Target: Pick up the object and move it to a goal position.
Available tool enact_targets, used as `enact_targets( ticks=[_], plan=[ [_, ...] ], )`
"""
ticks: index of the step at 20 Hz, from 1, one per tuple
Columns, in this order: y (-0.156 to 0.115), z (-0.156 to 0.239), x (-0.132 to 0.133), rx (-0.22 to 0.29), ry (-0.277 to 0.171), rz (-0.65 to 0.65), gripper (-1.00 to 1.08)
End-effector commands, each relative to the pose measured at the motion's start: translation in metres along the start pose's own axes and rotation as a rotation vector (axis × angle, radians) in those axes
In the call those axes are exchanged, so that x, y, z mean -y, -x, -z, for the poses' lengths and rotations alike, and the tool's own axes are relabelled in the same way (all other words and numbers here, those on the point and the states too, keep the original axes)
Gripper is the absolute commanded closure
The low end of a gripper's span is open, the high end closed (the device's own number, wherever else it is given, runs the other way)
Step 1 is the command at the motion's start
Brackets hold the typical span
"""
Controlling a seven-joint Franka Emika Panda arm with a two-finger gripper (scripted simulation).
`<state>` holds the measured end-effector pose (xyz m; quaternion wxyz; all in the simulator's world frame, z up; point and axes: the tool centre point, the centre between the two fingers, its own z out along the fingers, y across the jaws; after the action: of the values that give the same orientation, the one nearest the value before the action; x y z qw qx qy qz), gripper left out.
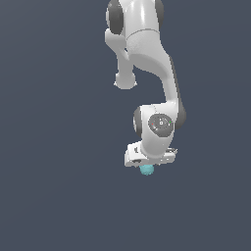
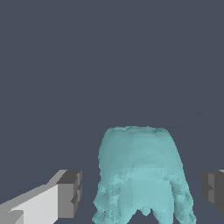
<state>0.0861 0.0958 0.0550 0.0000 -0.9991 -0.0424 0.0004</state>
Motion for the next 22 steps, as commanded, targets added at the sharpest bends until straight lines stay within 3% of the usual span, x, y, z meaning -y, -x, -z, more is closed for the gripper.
enact_targets(
  ticks=[1, 7, 8, 22],
  plan=[
    [0.0002, -0.0112, 0.0002, -0.001, 0.0, 0.0, -0.92],
    [-0.0014, -0.0152, 0.0003, -0.001, 0.0, 0.0, -0.92],
    [-0.0014, -0.0152, 0.0003, -0.001, 0.0, 0.0, 1.08],
    [0.0002, -0.0133, -0.0018, -0.001, 0.0, 0.0, 1.08]
  ],
)
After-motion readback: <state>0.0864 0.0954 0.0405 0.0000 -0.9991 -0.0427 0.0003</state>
